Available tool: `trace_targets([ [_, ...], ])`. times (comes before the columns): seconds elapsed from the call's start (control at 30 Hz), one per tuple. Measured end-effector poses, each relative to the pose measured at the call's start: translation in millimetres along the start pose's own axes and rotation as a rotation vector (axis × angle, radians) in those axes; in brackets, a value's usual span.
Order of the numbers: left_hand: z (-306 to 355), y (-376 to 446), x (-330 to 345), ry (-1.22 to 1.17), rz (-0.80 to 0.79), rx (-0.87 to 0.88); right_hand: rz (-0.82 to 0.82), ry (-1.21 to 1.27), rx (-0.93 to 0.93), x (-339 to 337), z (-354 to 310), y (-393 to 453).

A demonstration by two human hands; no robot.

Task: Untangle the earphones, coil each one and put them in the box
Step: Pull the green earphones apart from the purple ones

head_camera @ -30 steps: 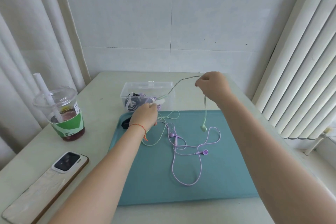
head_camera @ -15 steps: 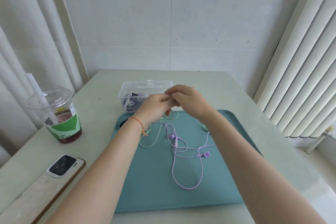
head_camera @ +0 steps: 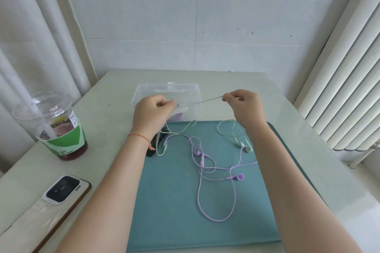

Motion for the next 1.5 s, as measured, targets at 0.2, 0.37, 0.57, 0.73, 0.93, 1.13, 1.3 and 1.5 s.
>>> trace_targets([
  [0.2,7.2,-6.8,12.2,-0.014,-0.321,0.081,-0.213,0.059,-0.084,9.6,-15.7,-8.1],
  [0.37,26.4,-30.7,27.0,-0.305,-0.661,-0.043,-0.342,0.141,-0.133,19.5,-27.6,-15.1],
  [0.57,17.7,-20.4,6.3,-0.16,-0.627,-0.157,-0.11,0.078,0.034,14.6,-6.2,-4.2],
  [0.73,13.0,-12.0,-0.8,-0.149,-0.515,-0.176,0.048,-0.029,0.146,4.7,11.7,2.2],
  [0.93,10.4,-15.1,6.0,-0.073,-0.474,-0.141,0.04,-0.168,0.177,8.1,10.7,-0.5],
  [1.13,14.3,-12.4,-2.2,-0.22,-0.541,-0.12,0.053,-0.187,0.187,3.2,13.8,0.6],
  [1.3,14.2,-2.1,-19.2,-0.827,-0.541,-0.267,-0.014,-0.299,0.253,1.6,15.3,-2.0],
  [1.5,14.5,-13.5,0.2,-0.26,-0.506,-0.158,-0.212,-0.268,0.07,17.0,3.1,-5.9],
])
Point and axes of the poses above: each hand's wrist, its own y-axis towards the middle knuckle, its own x-axis out of the palm, z = x × y, the point moved 1 cm from there along y, towards the middle knuckle, and after that the axes turned 13 degrees about -x, right-handed, at the moved point
